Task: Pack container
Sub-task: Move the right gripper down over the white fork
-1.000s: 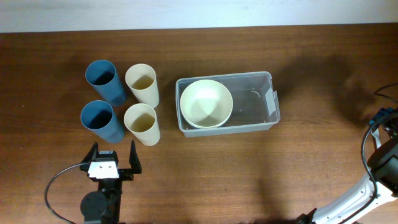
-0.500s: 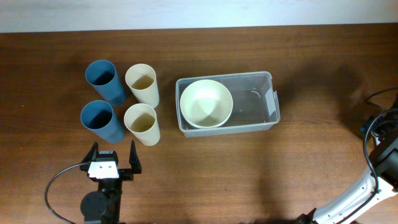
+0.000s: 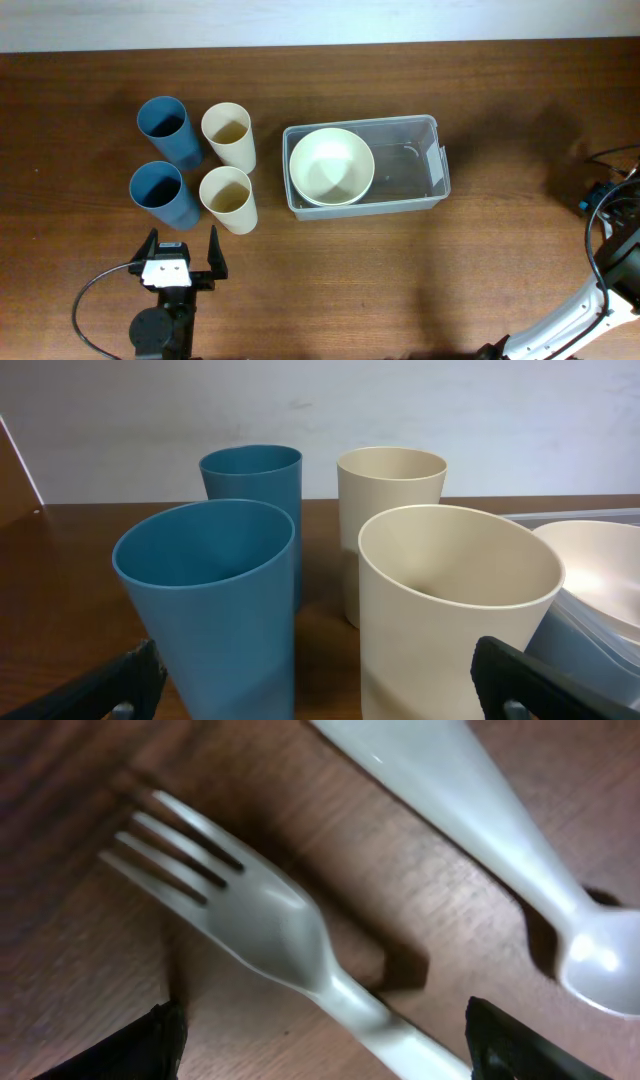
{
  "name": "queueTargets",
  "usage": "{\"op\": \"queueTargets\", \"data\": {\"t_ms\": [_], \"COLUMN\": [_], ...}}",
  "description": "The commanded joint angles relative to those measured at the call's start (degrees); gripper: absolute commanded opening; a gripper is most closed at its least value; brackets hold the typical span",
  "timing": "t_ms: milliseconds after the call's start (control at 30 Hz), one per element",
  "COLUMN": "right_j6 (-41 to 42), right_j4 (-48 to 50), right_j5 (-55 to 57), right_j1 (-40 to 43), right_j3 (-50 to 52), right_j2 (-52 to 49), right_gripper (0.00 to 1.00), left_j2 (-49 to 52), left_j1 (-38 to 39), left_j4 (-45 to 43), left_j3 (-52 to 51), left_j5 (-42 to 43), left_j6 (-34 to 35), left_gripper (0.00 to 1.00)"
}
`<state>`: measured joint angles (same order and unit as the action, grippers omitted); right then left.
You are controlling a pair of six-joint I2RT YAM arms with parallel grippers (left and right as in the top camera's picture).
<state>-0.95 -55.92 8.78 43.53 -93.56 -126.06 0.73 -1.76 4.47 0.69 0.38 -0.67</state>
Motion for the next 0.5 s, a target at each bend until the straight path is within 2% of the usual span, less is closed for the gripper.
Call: {"op": "queueTargets", "data": {"t_ms": [0,333,467], "right_j6": [-3.3,-3.1,-1.1], "right_j4": [0.7,0.7,-0.3], "right_j5": [-5.2,-7.3,-11.4], "right_j1": [-0.3,-0.3,-0.3], "right_j3": [3.0,4.5,4.6], "right_j2": [-4.0,-6.9,-6.9], "right_gripper": [0.84,0.84,0.77], "left_j2": [-0.3,-0.3,-0.3], "left_j1": [-0.3,-0.3,-0.3], "left_j4": [0.3,0.3,0.3], "left_j3": [-0.2,-0.2,-0.2], "left_j5": [-0.2,-0.2,-0.2], "left_j6": [-1.1,-1.1,-1.1], "left_gripper": [1.0,1.0,1.0]}}
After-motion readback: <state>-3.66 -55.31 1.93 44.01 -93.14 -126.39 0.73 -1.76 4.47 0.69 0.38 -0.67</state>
